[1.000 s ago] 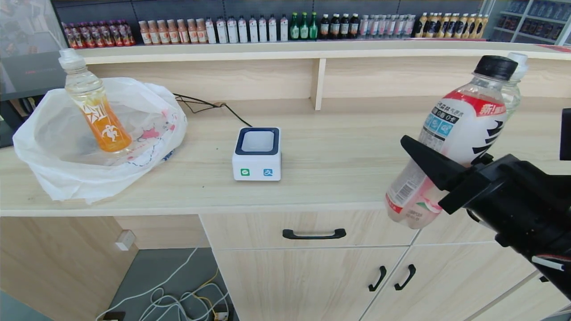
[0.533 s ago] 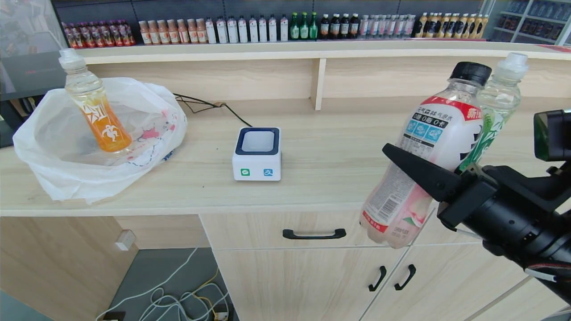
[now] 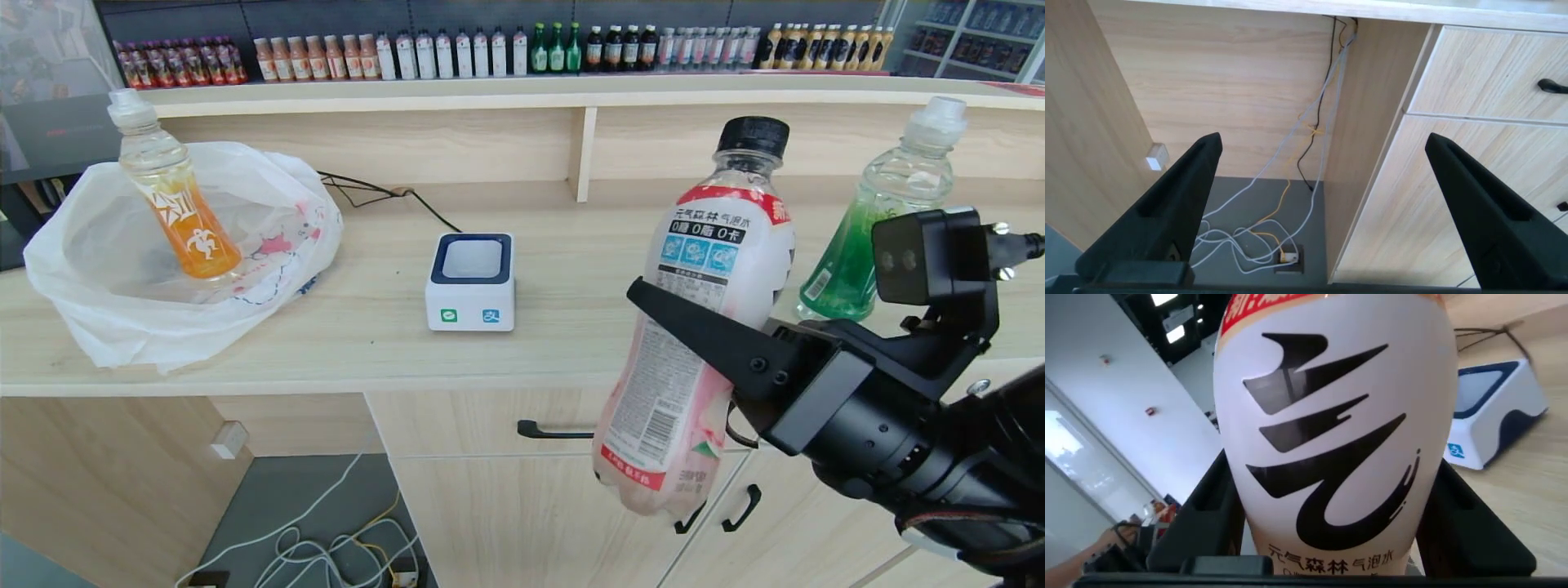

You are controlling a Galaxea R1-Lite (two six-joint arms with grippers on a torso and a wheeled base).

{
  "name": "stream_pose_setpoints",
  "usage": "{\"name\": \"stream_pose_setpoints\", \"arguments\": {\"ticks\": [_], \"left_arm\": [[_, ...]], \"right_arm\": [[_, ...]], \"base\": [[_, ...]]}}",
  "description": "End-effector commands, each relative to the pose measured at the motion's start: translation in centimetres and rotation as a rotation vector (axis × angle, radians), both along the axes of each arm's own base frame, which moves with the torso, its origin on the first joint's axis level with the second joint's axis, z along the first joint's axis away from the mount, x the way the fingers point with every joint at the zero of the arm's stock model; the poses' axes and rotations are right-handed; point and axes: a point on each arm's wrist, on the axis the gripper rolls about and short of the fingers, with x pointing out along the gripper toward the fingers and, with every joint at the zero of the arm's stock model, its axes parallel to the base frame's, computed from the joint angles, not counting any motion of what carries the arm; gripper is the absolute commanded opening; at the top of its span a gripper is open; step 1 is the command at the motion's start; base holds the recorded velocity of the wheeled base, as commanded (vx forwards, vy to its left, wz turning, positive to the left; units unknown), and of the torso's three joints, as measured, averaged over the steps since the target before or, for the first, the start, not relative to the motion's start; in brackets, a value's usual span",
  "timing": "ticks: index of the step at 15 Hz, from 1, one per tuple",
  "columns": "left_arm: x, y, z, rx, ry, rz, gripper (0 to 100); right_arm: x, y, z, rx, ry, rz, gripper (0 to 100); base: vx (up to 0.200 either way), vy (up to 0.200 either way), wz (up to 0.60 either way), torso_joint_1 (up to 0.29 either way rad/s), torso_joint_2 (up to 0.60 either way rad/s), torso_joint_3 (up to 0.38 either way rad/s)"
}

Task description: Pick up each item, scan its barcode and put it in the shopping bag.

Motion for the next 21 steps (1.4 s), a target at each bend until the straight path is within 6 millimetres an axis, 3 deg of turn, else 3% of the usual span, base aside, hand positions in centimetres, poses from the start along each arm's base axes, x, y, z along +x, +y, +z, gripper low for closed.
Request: {"name": "stream_pose_setpoints", "arguments": {"ticks": [1,8,21], "left_arm": [[0.0,0.0,0.0,0.0,0.0,-0.001,100],[0.0,0.0,0.0,0.0,0.0,0.0,100],[0.0,0.0,0.0,0.0,0.0,0.0,100]], "right_arm": [[0.0,0.5,-0.1,0.005,0.018,0.037,0],[-0.9,1.7,2.6,0.151,0.079,0.192,0],[-1.0,1.9,2.5,0.135,0.077,0.228,0]], "base": [[0.0,0.0,0.0,0.0,0.0,0.0],[0.0,0.0,0.0,0.0,0.0,0.0],[0.0,0.0,0.0,0.0,0.0,0.0]]}}
